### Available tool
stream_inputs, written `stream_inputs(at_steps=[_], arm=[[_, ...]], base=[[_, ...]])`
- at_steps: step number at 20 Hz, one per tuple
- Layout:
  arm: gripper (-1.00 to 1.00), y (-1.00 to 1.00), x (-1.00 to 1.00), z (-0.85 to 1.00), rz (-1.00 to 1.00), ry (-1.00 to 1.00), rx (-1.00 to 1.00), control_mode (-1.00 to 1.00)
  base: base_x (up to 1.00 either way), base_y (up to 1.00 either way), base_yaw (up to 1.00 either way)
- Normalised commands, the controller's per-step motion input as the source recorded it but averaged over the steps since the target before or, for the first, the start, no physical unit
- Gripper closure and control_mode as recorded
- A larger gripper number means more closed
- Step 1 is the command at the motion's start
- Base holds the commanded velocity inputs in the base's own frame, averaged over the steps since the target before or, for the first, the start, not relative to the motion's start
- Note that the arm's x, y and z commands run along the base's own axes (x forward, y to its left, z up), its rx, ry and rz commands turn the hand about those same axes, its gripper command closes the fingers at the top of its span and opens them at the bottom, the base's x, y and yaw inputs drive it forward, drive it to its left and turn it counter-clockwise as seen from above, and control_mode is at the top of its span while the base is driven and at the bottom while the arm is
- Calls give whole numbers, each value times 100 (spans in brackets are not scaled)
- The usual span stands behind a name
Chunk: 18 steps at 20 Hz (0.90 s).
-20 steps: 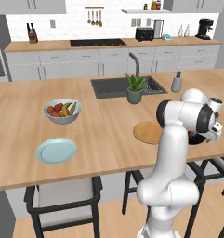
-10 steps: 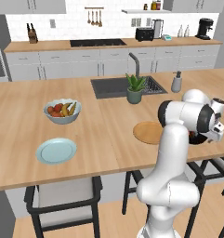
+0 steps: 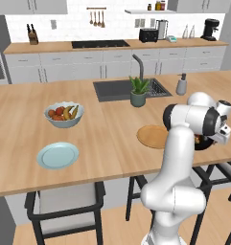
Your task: Pick the chicken drumstick and bell pepper from their plates and place them in the bowl. Then put the bowl in the fridge.
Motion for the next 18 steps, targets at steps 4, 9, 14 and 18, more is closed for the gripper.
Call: stream_inputs(at_steps=[4, 9, 14, 18], arm=[[100, 16, 30, -22, 0, 0, 0, -100], [100, 35, 27, -11, 0, 0, 0, -100], [100, 24, -3, -2, 0, 0, 0, -100], [100, 1, -56, 27, 0, 0, 1, -100]], base=[[0, 0, 0], [0, 0, 0], [0, 0, 0], [0, 0, 0]])
